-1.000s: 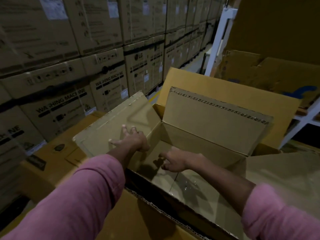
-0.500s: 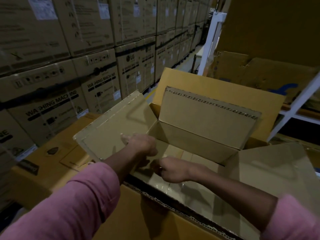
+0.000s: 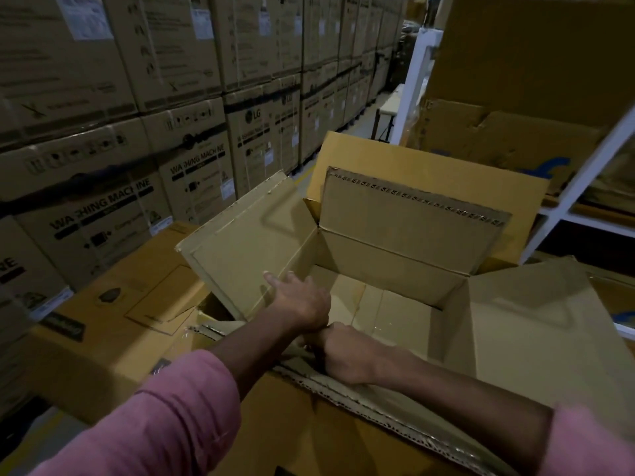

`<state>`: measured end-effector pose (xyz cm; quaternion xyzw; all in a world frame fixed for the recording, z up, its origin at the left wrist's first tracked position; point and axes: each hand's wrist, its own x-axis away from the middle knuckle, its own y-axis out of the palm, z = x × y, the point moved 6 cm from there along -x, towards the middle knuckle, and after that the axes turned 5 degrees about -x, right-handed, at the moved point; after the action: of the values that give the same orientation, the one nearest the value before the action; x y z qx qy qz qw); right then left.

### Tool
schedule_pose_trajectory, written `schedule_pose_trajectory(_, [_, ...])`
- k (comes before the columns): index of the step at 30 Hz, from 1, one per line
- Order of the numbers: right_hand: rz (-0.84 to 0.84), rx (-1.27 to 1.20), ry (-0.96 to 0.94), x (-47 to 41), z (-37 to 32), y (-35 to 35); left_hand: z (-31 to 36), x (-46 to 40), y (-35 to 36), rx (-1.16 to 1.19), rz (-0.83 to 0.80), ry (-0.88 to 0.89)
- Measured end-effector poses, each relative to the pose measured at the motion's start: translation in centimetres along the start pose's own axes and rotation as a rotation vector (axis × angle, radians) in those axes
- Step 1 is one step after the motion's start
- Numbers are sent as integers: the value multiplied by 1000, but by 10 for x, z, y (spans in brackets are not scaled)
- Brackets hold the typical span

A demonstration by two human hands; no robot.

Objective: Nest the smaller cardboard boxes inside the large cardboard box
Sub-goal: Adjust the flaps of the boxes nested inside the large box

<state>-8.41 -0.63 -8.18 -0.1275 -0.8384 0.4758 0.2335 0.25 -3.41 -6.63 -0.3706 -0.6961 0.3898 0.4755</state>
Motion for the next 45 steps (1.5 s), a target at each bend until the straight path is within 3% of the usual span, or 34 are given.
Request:
schedule_pose_trajectory(15, [-167, 128, 131, -5, 34, -36, -5, -5, -23, 77, -50, 36])
schedule_pose_trajectory(22, [-138, 140, 159, -7, 70, -65, 6, -11, -25, 69, -116, 131])
schedule_pose_trajectory(29, [-38, 174, 306, -20, 145, -76, 19, -19, -42, 169, -120, 169])
schedule_pose_trajectory(32, [-74, 361, 320, -21, 158, -64, 20, -20, -45, 184, -155, 161])
schedule_pose_trajectory(38, [266, 590, 369, -29, 181, -107, 33, -33, -55, 114, -191, 160])
schedule_pose_trajectory(45, [324, 505, 512, -22, 244, -162, 67, -59, -76, 69, -178, 205])
